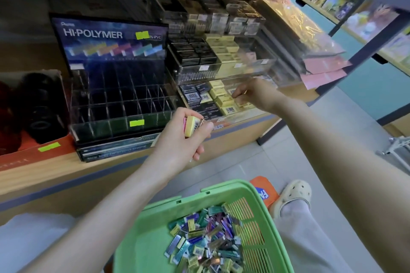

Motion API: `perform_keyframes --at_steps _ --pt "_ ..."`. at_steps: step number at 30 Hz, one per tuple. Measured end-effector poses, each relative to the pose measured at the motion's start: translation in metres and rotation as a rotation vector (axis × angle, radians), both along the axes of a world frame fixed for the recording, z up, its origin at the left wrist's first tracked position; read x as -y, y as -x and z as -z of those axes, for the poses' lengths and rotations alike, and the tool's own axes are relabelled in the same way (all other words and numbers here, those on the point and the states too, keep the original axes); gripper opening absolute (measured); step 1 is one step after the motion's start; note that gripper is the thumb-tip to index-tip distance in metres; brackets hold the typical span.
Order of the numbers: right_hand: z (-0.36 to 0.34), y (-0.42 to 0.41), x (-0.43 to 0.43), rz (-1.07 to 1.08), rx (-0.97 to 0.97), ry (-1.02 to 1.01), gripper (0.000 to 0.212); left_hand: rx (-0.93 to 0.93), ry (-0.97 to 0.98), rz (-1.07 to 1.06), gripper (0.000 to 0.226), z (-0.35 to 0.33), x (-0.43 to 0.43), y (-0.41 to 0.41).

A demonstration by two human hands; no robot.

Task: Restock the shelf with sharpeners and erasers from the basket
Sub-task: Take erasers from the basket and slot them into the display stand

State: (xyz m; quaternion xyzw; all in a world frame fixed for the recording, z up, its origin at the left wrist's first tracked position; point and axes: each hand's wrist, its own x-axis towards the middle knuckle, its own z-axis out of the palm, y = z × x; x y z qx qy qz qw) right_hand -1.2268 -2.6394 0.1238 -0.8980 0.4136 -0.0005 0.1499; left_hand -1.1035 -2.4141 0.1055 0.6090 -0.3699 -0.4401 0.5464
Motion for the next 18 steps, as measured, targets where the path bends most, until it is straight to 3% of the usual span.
perform_keyframes --at_steps 14,18 --pt "0.002 0.005 -0.007 -0.043 0.049 0.042 0.017 -0.01 -0.019 0.022 0.015 0.008 0.002 0.001" --pt "0.002 0.012 -0.014 -0.047 0.039 0.042 0.023 -0.174 -0.06 0.011 0.014 0.006 0.001 -0.001"
